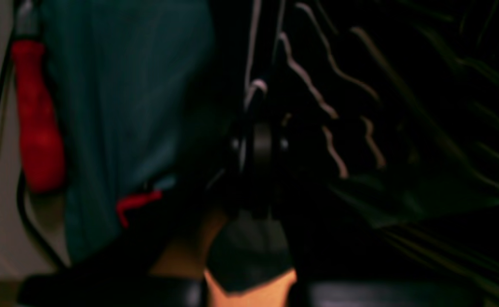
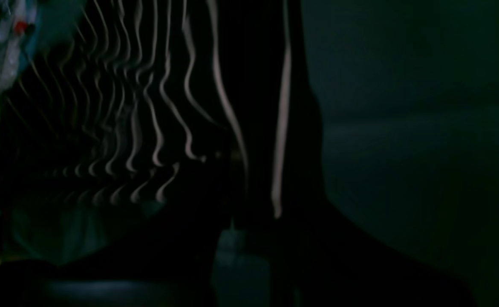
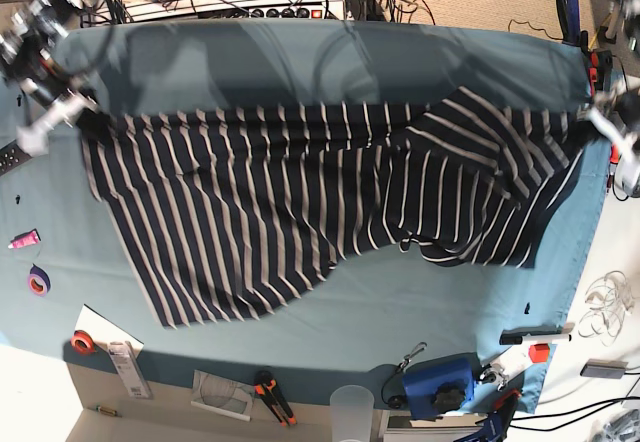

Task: Layout the t-shirt on the table in an organized manner, then fold the t-shirt properly
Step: 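Pull the shirt with both grippers to stretch it across the table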

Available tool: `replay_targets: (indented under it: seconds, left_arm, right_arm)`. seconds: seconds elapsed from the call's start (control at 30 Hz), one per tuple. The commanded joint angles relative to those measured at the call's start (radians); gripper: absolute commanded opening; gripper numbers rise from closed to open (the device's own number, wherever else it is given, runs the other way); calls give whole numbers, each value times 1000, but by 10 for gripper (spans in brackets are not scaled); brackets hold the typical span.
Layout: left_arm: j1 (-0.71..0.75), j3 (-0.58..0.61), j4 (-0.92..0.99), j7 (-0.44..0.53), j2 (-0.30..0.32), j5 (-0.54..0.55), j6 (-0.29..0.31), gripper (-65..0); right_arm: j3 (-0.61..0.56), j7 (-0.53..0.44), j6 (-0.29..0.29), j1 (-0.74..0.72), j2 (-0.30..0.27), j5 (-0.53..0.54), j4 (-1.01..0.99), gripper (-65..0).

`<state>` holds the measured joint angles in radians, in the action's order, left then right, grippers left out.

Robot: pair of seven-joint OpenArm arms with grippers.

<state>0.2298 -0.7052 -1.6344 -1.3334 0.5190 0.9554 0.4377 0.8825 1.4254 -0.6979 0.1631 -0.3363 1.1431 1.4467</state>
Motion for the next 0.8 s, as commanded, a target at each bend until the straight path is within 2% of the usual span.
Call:
replay_targets:
  seconds: [0.0, 0.23, 0.47, 0.67, 0.77]
  left_arm:
    - [16, -11, -13, 9, 26, -8, -6, -650]
    - [125, -12, -13, 2, 19, 3, 2, -650]
    - [139, -12, -13, -10, 18, 3, 5, -650]
    - [171, -12, -13, -13, 19, -4, 8, -650]
    - [204, -12, -13, -2, 17, -13, 8, -650]
  right_arm:
    - [12, -29, 0, 18, -38, 25, 29, -650]
    - [16, -29, 0, 187, -43, 28, 183, -650]
    - [16, -29, 0, 275, -43, 26, 254, -650]
    - [16, -29, 0, 303, -40, -70, 253, -650]
    - [16, -68, 0, 308, -37, -124, 253, -650]
